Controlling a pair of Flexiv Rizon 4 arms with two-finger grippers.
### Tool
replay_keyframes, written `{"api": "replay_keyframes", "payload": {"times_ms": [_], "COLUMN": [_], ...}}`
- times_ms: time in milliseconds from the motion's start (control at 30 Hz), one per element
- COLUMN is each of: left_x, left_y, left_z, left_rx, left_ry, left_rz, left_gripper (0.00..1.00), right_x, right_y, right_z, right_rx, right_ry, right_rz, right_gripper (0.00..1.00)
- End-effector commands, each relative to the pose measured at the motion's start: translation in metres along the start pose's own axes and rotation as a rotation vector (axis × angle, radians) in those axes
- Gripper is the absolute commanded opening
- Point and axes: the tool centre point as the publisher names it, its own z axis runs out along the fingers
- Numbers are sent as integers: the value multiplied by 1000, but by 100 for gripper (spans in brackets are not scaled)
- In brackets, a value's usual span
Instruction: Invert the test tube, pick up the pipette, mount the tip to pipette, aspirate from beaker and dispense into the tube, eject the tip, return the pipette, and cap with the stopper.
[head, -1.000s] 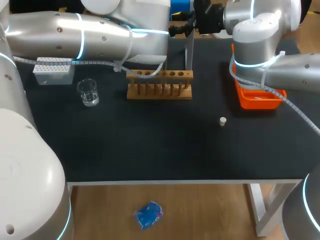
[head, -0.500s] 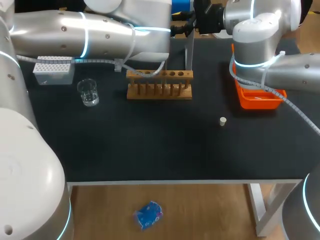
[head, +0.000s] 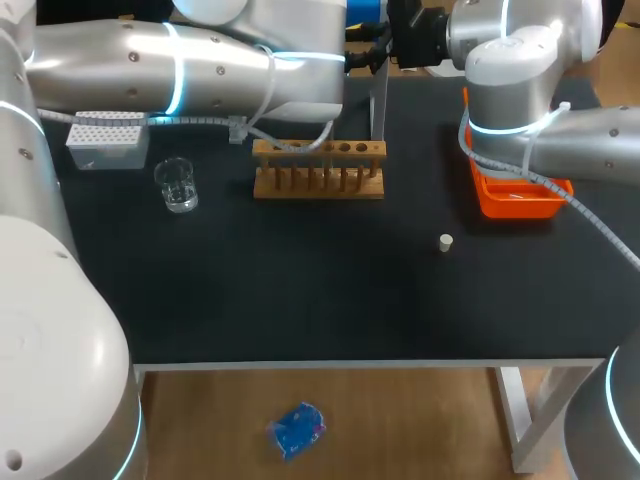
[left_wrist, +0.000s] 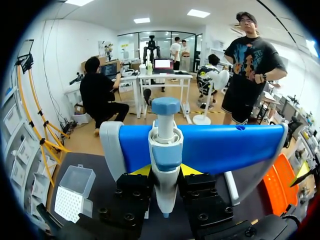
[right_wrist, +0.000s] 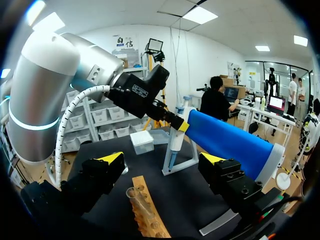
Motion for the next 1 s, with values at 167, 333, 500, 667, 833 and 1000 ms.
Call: {"api": "replay_keyframes", "payload": {"times_ms": [167,333,500,667,833,1000], "left_x": [2,2,3,4,5,5], "left_y": [2,2,3,5,6,8], "left_z": [3,3,2,2,-1,-12], "left_rx": [-10,-10,-12,-13,-8,11], "left_ry": [-3,-1,2,3,2,14], "left_rz": [2,4,4,0,1,-12], "left_gripper": [9,44,100,100,100,100], "right_x": [0,0,0,0,0,0], "right_y": [0,0,0,0,0,0], "right_z": [-1,-1,-1,-1,-1,-1], "right_rx": [2,2,2,2,2,2], "right_ry": [2,2,2,2,2,2], "right_rz": [1,1,1,1,1,1], "right_gripper": [100,100,100,100,100,100]}}
